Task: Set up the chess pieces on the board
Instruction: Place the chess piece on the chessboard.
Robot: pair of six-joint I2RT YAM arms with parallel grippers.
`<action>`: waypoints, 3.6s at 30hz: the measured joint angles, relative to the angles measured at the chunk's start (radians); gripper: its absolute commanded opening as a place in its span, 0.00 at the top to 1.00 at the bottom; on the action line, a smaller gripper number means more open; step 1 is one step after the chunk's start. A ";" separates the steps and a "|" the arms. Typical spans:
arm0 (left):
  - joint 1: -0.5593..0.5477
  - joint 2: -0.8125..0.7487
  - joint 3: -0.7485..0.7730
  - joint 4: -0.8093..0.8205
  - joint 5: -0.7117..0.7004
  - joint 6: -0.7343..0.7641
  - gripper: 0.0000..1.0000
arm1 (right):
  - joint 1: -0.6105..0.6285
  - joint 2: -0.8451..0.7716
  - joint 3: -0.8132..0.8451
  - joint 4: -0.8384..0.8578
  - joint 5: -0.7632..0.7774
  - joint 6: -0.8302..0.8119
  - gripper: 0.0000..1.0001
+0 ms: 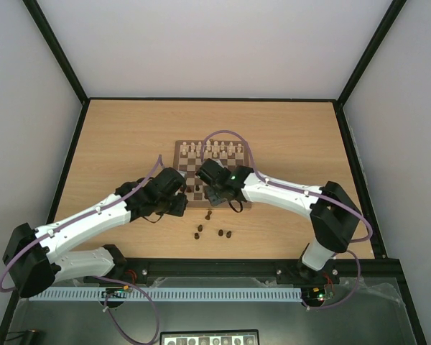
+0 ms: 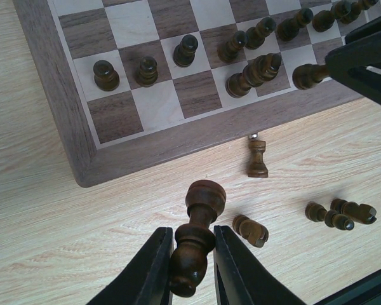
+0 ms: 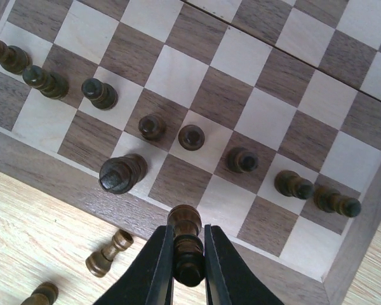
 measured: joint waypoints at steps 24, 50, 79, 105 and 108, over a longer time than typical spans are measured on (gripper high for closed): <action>0.000 -0.003 0.000 0.001 0.002 0.007 0.81 | 0.000 0.089 0.029 0.042 -0.006 -0.007 0.81; 0.000 0.027 0.011 0.000 0.003 0.013 0.81 | 0.000 -0.002 0.025 0.041 -0.004 -0.011 0.58; 0.000 0.513 0.425 -0.199 -0.051 0.075 0.80 | -0.016 -0.497 -0.232 0.012 -0.066 0.012 0.54; 0.000 0.611 0.484 -0.237 -0.091 0.105 0.80 | -0.016 -0.497 -0.232 0.013 -0.093 0.011 0.54; 0.000 0.611 0.487 -0.235 -0.090 0.105 0.83 | -0.016 -0.497 -0.232 0.013 -0.093 0.011 0.54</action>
